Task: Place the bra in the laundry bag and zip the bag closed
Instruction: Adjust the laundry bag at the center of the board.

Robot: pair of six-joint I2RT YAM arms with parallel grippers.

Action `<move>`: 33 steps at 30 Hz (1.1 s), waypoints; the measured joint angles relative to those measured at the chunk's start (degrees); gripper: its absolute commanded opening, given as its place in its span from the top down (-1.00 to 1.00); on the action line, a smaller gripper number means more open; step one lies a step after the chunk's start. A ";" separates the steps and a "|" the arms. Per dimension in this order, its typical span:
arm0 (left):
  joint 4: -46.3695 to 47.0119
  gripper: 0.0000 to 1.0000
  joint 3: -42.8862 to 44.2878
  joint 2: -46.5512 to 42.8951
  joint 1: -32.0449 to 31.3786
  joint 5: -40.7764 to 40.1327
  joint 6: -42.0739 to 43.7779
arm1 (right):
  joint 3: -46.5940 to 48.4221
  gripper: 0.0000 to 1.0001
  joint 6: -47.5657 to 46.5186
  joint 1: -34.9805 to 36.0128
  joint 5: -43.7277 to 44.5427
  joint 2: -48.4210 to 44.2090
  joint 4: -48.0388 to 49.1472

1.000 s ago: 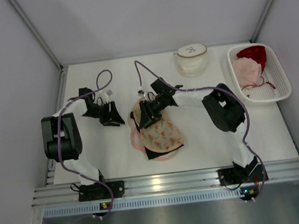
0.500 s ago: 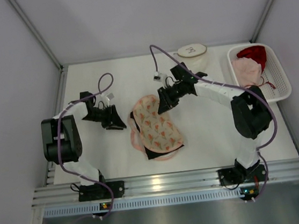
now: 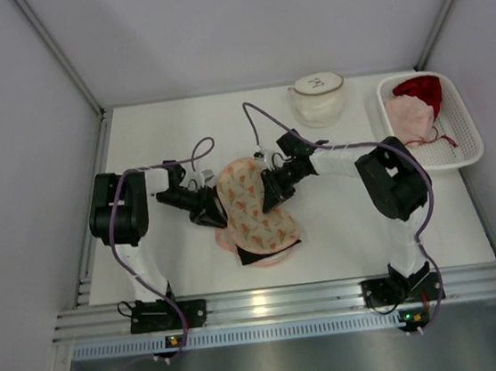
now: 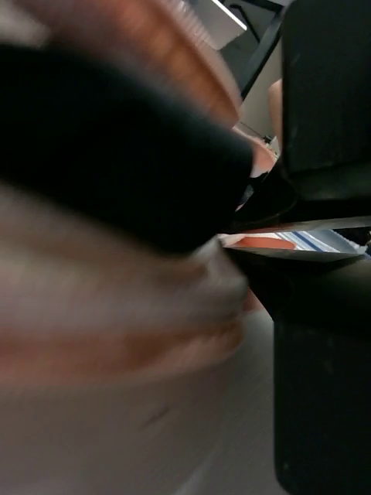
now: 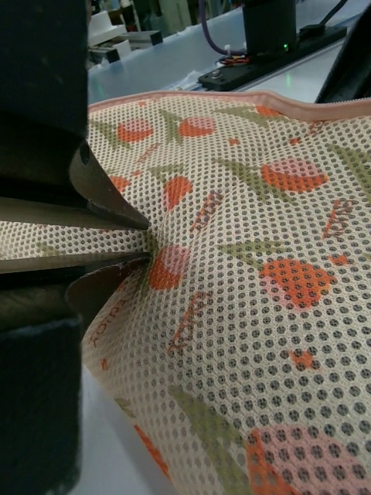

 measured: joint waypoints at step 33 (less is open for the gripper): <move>2.43 -0.03 13.16 -8.37 -4.20 -13.07 3.19 | 1.62 -0.99 -5.18 0.00 16.35 -21.46 1.49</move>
